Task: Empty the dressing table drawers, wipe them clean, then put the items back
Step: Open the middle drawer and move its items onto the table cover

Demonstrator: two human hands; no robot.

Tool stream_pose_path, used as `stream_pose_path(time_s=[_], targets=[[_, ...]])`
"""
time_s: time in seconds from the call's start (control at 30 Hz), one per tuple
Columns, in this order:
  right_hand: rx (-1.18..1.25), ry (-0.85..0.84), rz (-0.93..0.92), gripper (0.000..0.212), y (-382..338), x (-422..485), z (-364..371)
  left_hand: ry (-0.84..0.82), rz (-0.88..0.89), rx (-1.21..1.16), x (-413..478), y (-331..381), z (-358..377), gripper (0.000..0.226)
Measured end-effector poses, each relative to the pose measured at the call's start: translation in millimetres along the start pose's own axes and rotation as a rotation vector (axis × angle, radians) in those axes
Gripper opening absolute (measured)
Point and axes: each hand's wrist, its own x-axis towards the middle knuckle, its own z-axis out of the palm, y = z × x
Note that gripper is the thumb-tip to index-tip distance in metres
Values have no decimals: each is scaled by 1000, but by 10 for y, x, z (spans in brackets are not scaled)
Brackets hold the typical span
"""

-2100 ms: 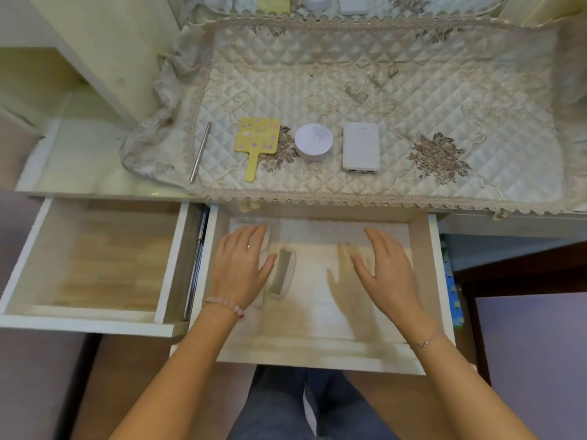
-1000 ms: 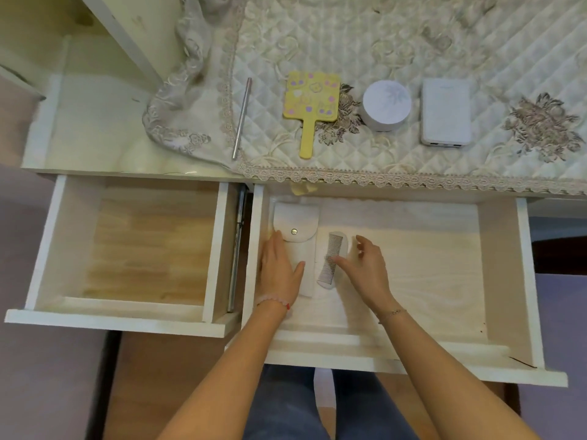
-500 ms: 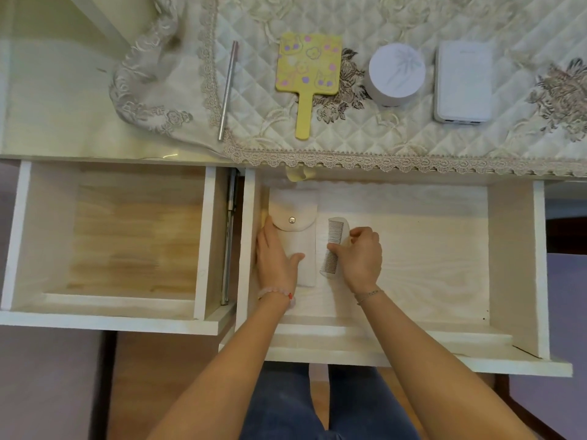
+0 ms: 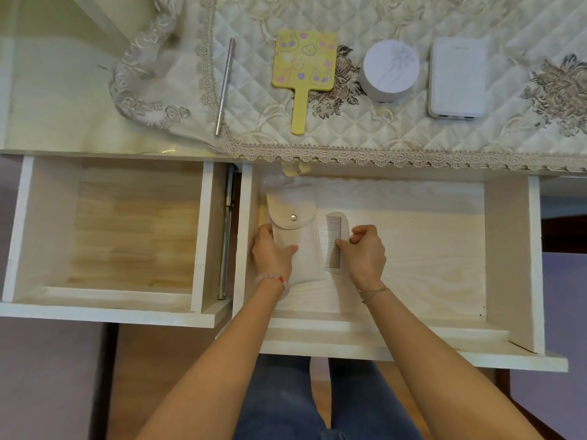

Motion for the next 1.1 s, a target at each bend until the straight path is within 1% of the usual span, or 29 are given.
stream_pose_path(time_s=[0.13,0.17,0.3,0.43,0.63,0.8,0.87,1.03,1.1], targets=[[-30,17,-22,52,25,-36,42,-19,-1,-13,-19,-12,-6,53],[-49,25,-33,54,25,-51,68,-15,2,-14,-19,-18,-4,53],[-117,47,-50,47,-2,-69,127,-1,10,-12,-16,-23,1,53],[-96,19,-14,40,-4,-20,87,-12,-6,-38,-24,-18,-12,52],[40,-64,81,26,45,52,-48,-87,-35,-34,-11,54,-87,40],[271,-179,146,19,103,63,-235,-170,8,-48,-60,90,-171,38],[346,-204,130,15,59,-5,-369,-182,30,-66,-96,114,-209,37],[484,-212,65,14,-104,-259,-780,-221,70,-146,-226,178,-360,30],[539,-206,59,17,-132,-356,-927,-236,84,-174,-293,219,-433,30]])
